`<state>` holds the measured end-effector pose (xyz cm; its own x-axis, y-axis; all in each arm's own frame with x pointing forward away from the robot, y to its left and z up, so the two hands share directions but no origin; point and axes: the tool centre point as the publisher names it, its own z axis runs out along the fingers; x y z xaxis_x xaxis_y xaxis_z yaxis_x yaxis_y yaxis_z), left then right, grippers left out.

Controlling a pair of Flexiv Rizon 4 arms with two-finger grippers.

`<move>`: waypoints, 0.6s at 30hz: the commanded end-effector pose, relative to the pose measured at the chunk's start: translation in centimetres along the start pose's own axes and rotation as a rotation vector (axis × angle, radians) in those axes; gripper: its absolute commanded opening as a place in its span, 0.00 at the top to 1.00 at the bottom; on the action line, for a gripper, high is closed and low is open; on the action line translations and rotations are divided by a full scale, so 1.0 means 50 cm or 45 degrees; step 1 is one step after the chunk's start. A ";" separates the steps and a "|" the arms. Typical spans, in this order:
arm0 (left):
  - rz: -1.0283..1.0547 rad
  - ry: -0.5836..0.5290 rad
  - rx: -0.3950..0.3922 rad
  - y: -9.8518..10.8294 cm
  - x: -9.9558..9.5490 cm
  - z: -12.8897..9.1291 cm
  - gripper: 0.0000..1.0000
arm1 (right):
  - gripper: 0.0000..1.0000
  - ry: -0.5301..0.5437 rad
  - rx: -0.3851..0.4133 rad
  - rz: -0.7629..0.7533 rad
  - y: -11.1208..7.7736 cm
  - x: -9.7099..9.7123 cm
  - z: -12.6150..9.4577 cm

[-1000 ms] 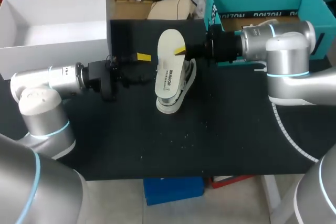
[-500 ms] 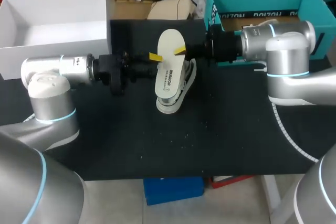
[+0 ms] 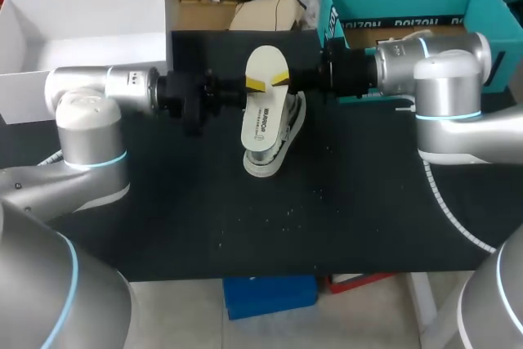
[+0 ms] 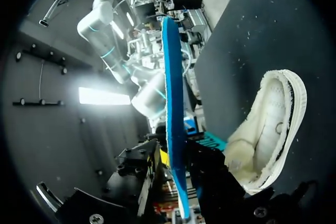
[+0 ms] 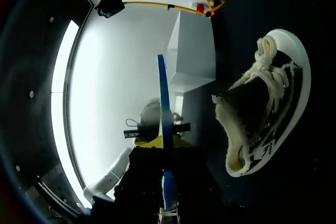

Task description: Take the shoe out of the shoebox, open the shoe tongue, remove and reinsert the insole, then place the shoe into the shoebox

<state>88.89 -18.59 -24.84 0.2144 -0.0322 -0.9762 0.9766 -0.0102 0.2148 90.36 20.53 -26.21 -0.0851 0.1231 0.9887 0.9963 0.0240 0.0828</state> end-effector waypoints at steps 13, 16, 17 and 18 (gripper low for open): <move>-0.050 0.071 0.062 0.001 0.020 0.022 1.00 | 1.00 0.000 0.000 0.000 0.000 -0.001 0.001; -0.062 0.083 0.053 -0.012 0.014 0.015 1.00 | 0.00 -0.042 -0.004 -0.010 0.000 0.002 -0.007; -0.065 0.086 0.048 -0.017 0.012 0.011 1.00 | 0.00 -0.068 -0.003 -0.009 -0.001 0.001 -0.010; -0.067 0.088 0.045 -0.024 0.007 0.007 1.00 | 0.00 -0.088 0.002 -0.016 -0.003 0.000 -0.014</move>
<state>88.95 -19.46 -25.88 0.1639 0.0280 -0.9861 0.9848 -0.0630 0.1619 90.54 20.09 -26.82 -0.0996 0.1572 0.9825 0.9950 0.0225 0.0972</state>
